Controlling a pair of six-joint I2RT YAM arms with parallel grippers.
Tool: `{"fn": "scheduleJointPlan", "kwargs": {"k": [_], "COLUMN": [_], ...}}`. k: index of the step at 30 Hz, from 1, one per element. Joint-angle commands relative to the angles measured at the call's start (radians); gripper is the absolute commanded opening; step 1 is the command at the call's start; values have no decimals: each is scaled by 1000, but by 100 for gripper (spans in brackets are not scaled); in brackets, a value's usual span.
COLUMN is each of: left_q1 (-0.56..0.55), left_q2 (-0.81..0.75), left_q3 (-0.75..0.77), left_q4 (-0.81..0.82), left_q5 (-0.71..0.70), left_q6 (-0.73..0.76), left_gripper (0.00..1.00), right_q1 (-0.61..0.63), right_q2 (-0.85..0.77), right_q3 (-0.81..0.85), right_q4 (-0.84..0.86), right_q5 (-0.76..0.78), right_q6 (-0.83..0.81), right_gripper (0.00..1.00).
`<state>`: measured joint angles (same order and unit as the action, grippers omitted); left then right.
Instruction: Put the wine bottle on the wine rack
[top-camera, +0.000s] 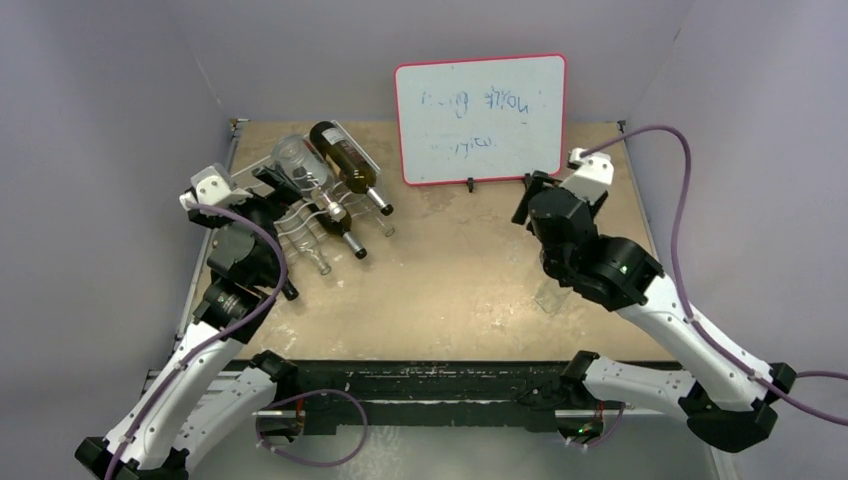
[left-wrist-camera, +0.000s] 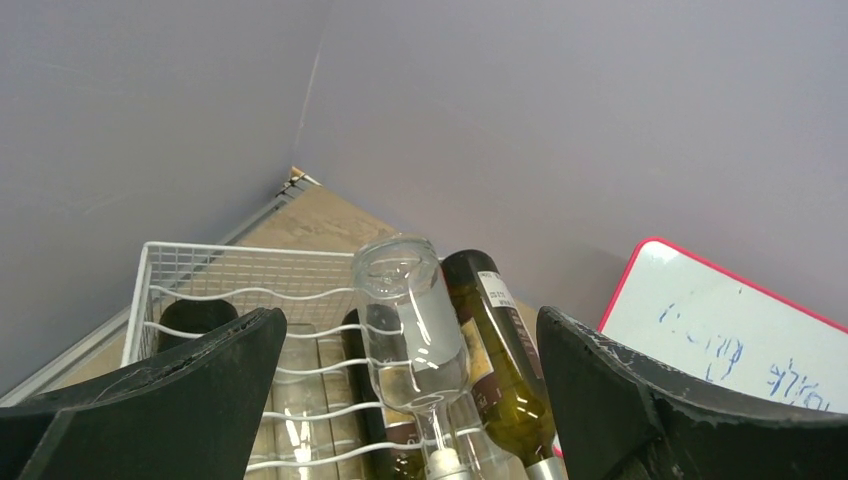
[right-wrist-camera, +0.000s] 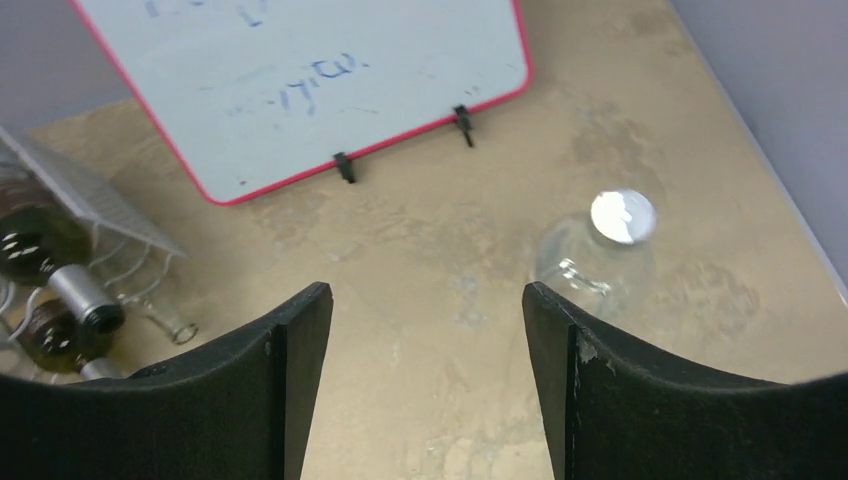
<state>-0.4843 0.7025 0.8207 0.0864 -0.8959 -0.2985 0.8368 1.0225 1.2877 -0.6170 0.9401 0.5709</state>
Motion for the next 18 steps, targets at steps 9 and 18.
{"fn": "scheduleJointPlan", "kwargs": {"k": [9, 18], "left_q1": [7, 7], "left_q2": [36, 56], "left_q3": [32, 33], "left_q4": [16, 16], "left_q5": [40, 40], "left_q6": [-11, -8], "left_gripper": [96, 96], "right_q1": [-13, -13], "right_q2": [-149, -255], "right_q3": [-98, -224], "right_q4": [-515, -411], "right_q5": [192, 222], "right_q6": [609, 579], "right_gripper": [71, 71]}}
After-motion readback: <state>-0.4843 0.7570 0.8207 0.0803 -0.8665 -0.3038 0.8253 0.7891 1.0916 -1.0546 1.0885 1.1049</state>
